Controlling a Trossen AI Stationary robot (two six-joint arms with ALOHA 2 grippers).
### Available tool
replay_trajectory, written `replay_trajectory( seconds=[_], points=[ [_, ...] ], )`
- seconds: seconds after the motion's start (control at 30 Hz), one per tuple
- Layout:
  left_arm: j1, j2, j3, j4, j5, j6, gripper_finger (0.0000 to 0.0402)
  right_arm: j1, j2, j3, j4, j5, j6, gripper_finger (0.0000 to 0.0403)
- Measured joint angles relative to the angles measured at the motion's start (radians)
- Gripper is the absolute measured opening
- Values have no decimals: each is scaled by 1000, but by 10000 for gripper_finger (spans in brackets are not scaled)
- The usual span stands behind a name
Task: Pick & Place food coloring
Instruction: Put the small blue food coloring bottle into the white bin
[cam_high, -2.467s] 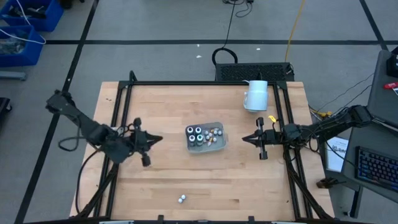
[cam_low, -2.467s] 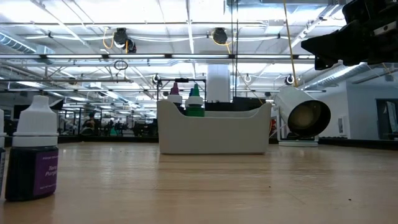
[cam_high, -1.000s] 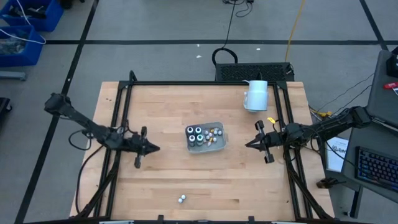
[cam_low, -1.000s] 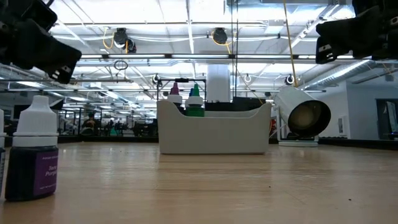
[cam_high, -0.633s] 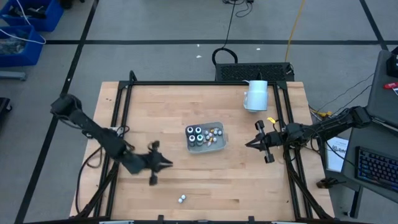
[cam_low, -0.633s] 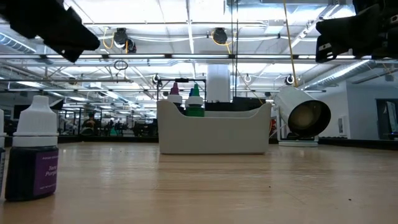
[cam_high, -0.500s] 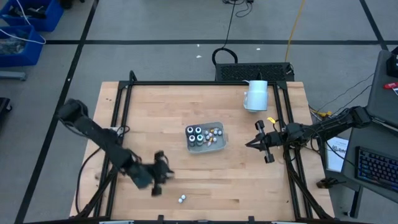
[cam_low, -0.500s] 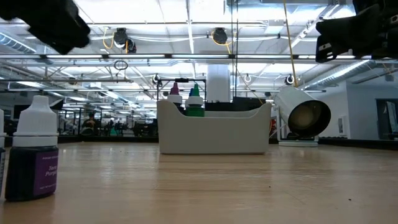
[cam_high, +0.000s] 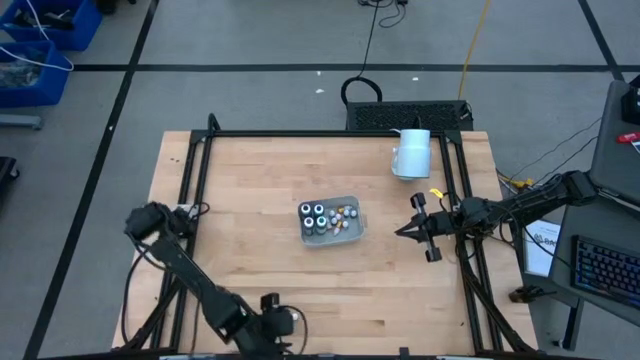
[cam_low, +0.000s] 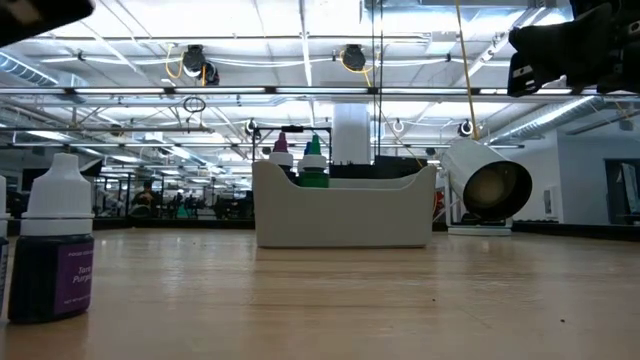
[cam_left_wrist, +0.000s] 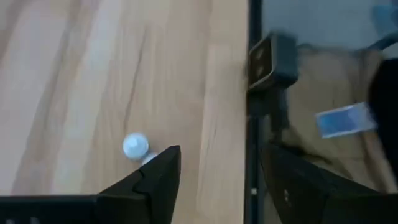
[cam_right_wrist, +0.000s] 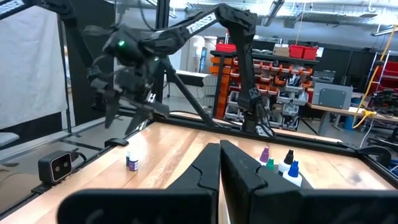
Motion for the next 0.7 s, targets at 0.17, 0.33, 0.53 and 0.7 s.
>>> replay_trajectory(
  seconds=[0.17, 0.33, 0.53, 0.7],
  points=[
    [7, 93, 103, -167, 0, -106, 227, 0, 0, 0, 0, -1, 7, 4],
    [24, 117, 115, -203, 4, -169, 228, 0, 0, 0, 0, -1, 7, 4],
    [39, 116, 115, -224, 26, -177, 228, 0, 0, 0, -1, -1, 8, 4],
    [54, 124, 115, -254, 45, -204, 228, 0, 0, 0, -1, -1, 40, 4]
  ],
)
